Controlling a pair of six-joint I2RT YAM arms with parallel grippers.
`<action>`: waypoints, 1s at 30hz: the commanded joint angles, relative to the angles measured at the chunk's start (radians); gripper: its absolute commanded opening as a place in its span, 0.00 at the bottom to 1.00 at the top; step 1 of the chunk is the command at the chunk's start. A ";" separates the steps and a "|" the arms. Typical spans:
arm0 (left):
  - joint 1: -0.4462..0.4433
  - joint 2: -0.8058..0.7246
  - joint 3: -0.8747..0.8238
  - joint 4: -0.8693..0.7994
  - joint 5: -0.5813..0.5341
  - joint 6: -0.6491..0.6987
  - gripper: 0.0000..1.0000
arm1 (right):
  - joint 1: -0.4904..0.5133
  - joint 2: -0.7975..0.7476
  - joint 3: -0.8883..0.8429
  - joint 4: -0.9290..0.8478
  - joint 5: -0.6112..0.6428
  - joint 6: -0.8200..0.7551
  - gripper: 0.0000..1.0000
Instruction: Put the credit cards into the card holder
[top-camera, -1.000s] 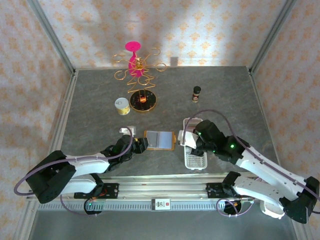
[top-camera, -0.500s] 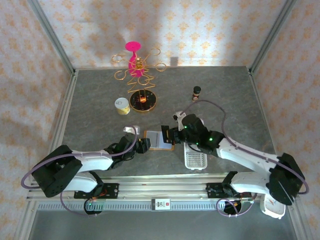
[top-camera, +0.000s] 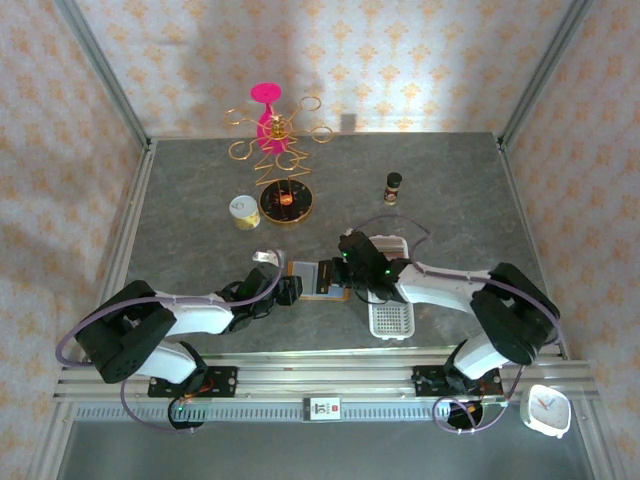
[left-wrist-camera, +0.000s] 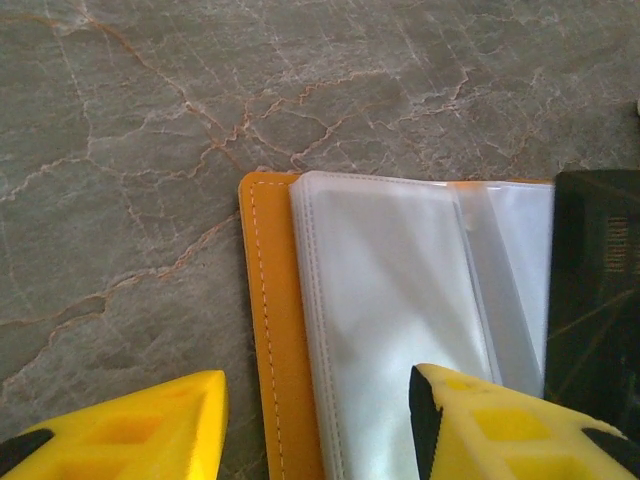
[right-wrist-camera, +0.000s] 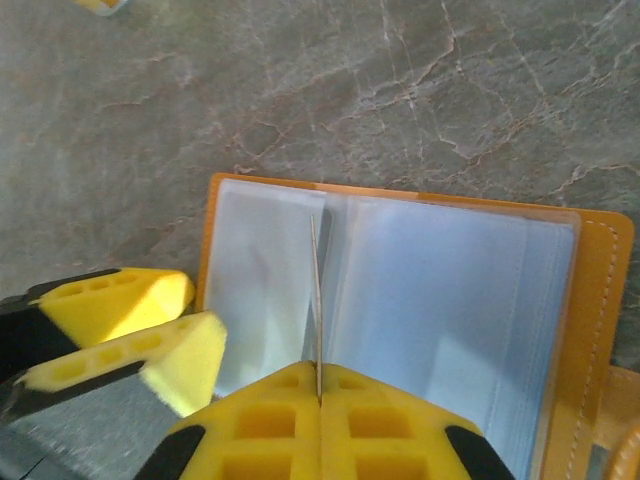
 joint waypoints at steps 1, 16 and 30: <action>-0.010 0.017 0.019 -0.040 -0.035 0.009 0.50 | -0.004 0.033 0.057 0.026 0.020 0.020 0.00; -0.010 0.054 0.041 -0.079 -0.055 0.009 0.33 | -0.010 0.022 0.007 0.086 0.125 0.117 0.00; -0.011 0.069 0.047 -0.082 -0.045 0.009 0.27 | -0.018 -0.003 -0.043 0.173 0.142 0.189 0.00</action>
